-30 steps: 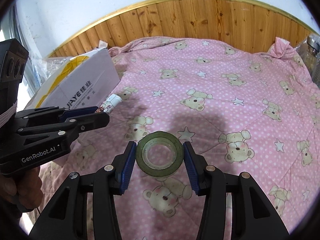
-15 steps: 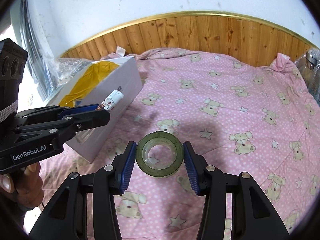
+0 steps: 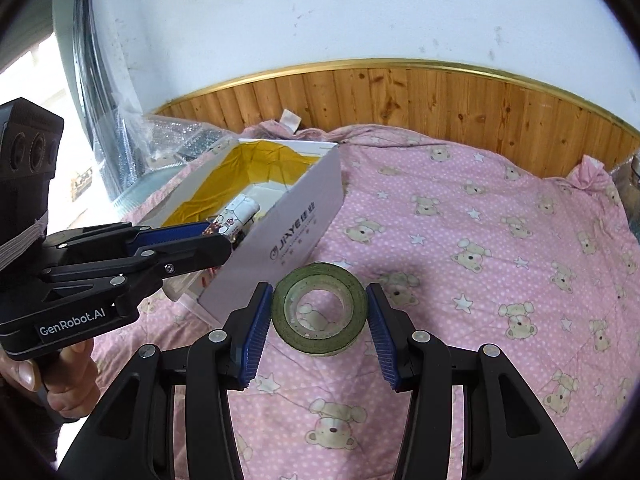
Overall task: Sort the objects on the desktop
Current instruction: 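Carry the bottle and green tape roll into the white box and release both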
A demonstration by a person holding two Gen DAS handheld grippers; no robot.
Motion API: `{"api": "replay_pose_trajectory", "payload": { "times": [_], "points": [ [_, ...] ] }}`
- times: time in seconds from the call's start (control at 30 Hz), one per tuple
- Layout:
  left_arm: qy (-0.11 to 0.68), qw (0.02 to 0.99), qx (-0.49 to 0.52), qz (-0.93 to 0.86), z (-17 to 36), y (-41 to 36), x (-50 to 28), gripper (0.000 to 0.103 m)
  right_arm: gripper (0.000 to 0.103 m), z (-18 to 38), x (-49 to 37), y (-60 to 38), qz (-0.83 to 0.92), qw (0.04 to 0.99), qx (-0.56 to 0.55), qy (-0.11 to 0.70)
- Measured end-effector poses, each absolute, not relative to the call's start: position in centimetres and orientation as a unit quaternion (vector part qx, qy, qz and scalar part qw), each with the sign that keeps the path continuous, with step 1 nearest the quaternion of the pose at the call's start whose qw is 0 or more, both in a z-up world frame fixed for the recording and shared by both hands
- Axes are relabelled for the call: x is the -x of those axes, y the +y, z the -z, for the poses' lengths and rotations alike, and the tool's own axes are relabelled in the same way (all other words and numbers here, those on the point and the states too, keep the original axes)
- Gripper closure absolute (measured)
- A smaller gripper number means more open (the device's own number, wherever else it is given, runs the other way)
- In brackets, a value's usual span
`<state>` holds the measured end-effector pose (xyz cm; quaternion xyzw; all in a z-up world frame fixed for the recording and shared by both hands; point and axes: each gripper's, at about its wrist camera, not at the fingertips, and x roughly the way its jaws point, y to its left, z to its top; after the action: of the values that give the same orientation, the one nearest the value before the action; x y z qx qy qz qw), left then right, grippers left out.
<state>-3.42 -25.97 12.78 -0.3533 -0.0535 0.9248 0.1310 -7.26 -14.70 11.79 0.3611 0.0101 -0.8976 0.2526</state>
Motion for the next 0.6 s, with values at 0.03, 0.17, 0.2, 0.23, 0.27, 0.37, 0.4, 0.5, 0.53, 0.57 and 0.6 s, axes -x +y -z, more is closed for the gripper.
{"api": "replay_pose_trajectory", "payload": {
  "times": [0.03, 0.17, 0.2, 0.23, 0.27, 0.37, 0.4, 0.5, 0.53, 0.57, 0.6],
  "points": [
    [-0.054, 0.129, 0.352, -0.926, -12.9, -26.4, 3.2, 0.083, 0.053, -11.9, 7.3, -15.2, 0.896, 0.256, -0.362, 0.011],
    [-0.057, 0.119, 0.345, -0.929, -13.4, -28.6, 2.5, 0.083, 0.053, -12.4, 7.3, -17.4, 0.893, 0.27, -0.361, 0.016],
    [-0.056, 0.116, 0.343, -0.93, -13.6, -29.1, 2.4, 0.083, 0.053, -12.5, 7.4, -17.8, 0.892, 0.272, -0.36, 0.016],
    [-0.055, 0.111, 0.342, -0.931, -13.6, -29.7, 2.4, 0.083, 0.053, -12.6, 7.4, -18.2, 0.891, 0.276, -0.36, 0.016],
    [-0.057, 0.108, 0.342, -0.932, -13.7, -30.3, 2.5, 0.083, 0.053, -12.8, 7.4, -18.7, 0.89, 0.28, -0.36, 0.016],
    [-0.061, 0.096, 0.341, -0.933, -13.9, -32.2, 2.8, 0.083, 0.053, -13.2, 7.8, -20.2, 0.888, 0.29, -0.358, 0.017],
    [-0.061, 0.09, 0.341, -0.934, -14.0, -32.9, 3.0, 0.083, 0.053, -13.4, 8.0, -20.8, 0.887, 0.292, -0.356, 0.019],
    [-0.075, 0.082, 0.343, -0.933, -14.0, -35.2, 3.8, 0.083, 0.053, -13.7, 8.6, -22.4, 0.886, 0.299, -0.355, 0.025],
    [-0.078, 0.077, 0.344, -0.933, -14.0, -35.9, 4.2, 0.083, 0.053, -13.8, 8.9, -22.9, 0.885, 0.301, -0.354, 0.027],
    [-0.083, 0.074, 0.345, -0.932, -13.9, -36.7, 4.5, 0.083, 0.053, -13.8, 9.3, -23.5, 0.884, 0.305, -0.353, 0.029],
    [-0.089, 0.072, 0.347, -0.931, -13.8, -37.4, 4.9, 0.083, 0.053, -13.9, 9.6, -24.1, 0.883, 0.307, -0.353, 0.032]
  ]
}}
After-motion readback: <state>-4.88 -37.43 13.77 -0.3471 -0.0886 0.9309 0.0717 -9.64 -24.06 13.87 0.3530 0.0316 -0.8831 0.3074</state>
